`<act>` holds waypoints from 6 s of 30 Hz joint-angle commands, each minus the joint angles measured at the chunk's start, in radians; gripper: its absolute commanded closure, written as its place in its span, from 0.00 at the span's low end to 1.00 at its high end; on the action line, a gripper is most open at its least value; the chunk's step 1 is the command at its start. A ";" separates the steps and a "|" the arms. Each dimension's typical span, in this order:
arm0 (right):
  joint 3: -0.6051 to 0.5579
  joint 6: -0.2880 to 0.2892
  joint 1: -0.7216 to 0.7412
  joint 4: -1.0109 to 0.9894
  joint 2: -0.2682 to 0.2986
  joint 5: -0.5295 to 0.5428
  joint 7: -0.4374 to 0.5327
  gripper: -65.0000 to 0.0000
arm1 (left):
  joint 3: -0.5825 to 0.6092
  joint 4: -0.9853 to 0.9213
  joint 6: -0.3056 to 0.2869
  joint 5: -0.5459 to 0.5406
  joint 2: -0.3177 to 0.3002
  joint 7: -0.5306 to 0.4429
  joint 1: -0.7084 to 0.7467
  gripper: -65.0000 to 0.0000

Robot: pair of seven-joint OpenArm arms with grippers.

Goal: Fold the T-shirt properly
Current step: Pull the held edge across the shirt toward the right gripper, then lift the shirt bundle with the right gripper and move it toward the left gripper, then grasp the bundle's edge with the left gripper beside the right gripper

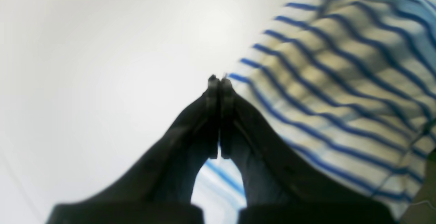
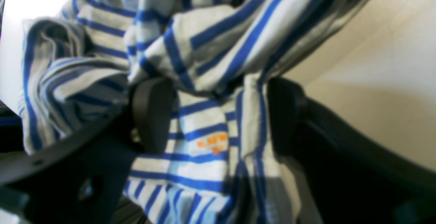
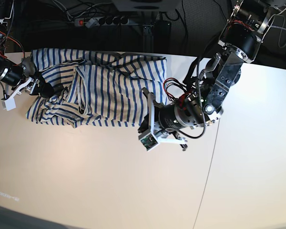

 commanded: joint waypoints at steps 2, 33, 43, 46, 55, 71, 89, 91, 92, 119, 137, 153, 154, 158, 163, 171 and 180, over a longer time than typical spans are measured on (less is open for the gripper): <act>0.005 0.066 0.002 0.005 0.022 -0.025 -0.020 0.32 | 0.043 0.020 -0.025 0.003 0.051 -0.025 -0.019 1.00; 0.014 0.067 0.019 0.005 0.066 0.073 -0.160 0.32 | 0.198 -0.292 -0.021 0.239 0.324 -0.126 -0.089 1.00; 0.012 0.066 0.071 0.005 0.048 0.064 -0.172 0.32 | 0.198 -0.292 -0.021 0.238 0.324 -0.126 -0.089 1.00; 0.012 0.066 0.071 0.005 0.049 0.029 -0.172 0.32 | 0.198 -0.292 -0.021 0.238 0.324 -0.126 -0.089 1.00; 0.012 0.067 0.071 0.005 0.049 -0.015 -0.141 1.00 | 0.158 -0.278 -0.021 0.198 0.324 -0.113 -0.089 1.00; 0.063 0.065 0.071 0.005 0.058 -0.340 0.061 1.00 | -0.143 -0.209 -0.074 0.000 0.162 -0.016 -0.081 1.00; 0.119 0.066 0.072 0.199 0.084 -0.137 -0.016 1.00 | -0.162 -0.209 -0.074 -0.083 0.004 -0.009 0.160 1.00; 0.119 0.066 0.071 0.238 0.084 -0.136 -0.022 1.00 | -0.162 -0.209 -0.078 -0.083 0.012 -0.010 0.182 1.00; 0.119 0.066 0.071 0.255 0.084 -0.136 -0.022 1.00 | -0.162 -0.209 -0.077 -0.083 0.018 -0.010 0.190 1.00; -0.541 0.066 0.062 0.633 -0.085 -0.433 -0.092 1.00 | -0.162 -0.211 -0.082 0.007 0.183 -0.107 0.219 1.00; -0.623 0.066 0.052 0.653 -0.085 -0.540 -0.051 1.00 | -0.231 -0.097 -0.087 -0.013 0.175 -0.024 0.163 1.00; -0.635 0.066 0.052 0.653 -0.085 -0.409 -0.040 0.74 | -0.409 -0.075 -0.134 -0.219 -0.010 0.045 0.171 1.00; -0.645 0.066 0.052 0.653 -0.085 -0.401 -0.040 0.67 | -0.409 -0.075 -0.134 -0.219 -0.015 0.044 0.176 1.00; -0.716 0.066 0.052 0.656 -0.085 -0.399 -0.040 0.55 | -0.409 -0.075 -0.143 -0.219 -0.023 0.043 0.198 1.00; -0.782 0.066 0.052 0.683 -0.106 -0.410 -0.043 0.55 | -0.409 -0.075 -0.157 -0.226 -0.023 0.043 0.214 1.00; -0.785 0.066 0.055 0.801 -0.137 -0.478 -0.044 0.55 | -0.409 -0.075 -0.159 -0.226 -0.024 0.044 0.216 1.00; -0.790 0.067 0.054 0.818 -0.137 -0.399 -0.078 0.55 | -0.412 -0.075 -0.159 -0.227 -0.106 0.042 0.217 1.00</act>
